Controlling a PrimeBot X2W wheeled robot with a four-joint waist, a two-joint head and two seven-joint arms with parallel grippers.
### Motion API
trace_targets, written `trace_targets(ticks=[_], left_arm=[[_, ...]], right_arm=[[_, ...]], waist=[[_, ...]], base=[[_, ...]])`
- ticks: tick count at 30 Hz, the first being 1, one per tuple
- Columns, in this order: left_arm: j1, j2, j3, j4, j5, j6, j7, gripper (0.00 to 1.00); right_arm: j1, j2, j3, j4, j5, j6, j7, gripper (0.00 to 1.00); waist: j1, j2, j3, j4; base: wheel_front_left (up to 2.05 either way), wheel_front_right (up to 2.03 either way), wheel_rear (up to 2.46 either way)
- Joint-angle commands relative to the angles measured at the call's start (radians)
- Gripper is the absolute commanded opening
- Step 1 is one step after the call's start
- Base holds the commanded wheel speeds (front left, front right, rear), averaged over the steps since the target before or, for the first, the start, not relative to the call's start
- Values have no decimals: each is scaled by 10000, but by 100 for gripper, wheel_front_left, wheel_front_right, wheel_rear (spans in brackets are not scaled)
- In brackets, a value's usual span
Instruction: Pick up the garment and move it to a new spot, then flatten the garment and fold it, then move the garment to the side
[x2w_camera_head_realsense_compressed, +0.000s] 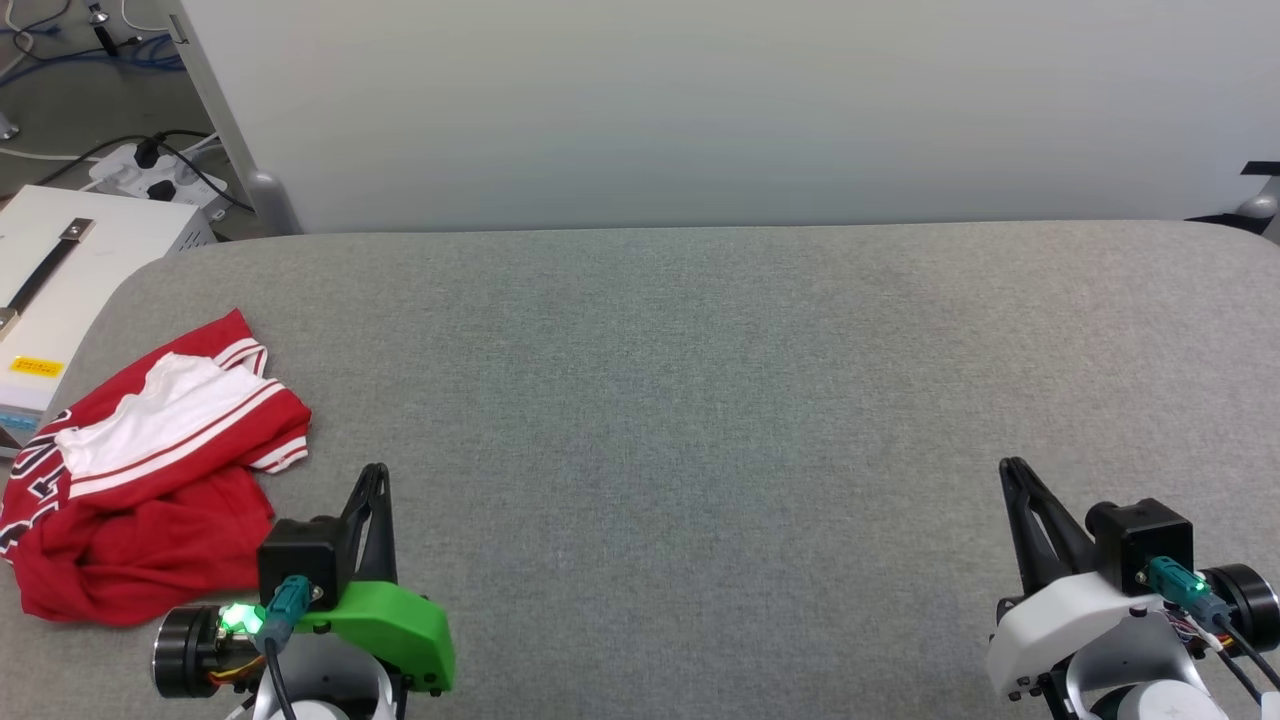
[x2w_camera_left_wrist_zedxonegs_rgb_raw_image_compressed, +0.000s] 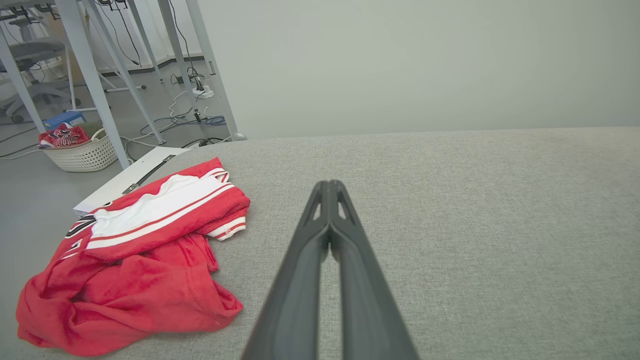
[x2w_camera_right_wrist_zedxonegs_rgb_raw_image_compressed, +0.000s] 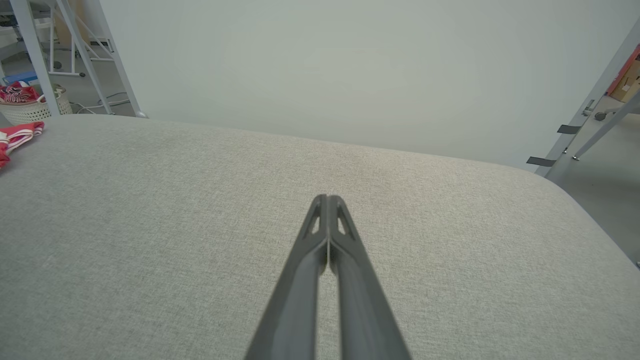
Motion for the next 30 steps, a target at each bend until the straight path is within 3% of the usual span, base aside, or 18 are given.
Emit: trace_targets(ticks=[1,2,3,30], left_arm=[[6,0,2,4,0,0,0,100],[7,0,-1,5,-6,-1,-4,0],[5,0,-3,9,-20,-4,-13,100],[-213,-12,-227,264,-609,-197,-574,100]], right_arm=[[4,2,-2,0,6,0,0,100],[4,2,-2,1,12,0,-4,0],[6,2,2,5,20,0,-12,100],[31,-1,-200,35,838,-2,-566,100]], waist=[[0,0,0,0],[0,0,0,0],[0,0,0,0],[0,0,32,-44]], base=[[0,0,0],[0,0,0],[0,0,0],[0,0,0]])
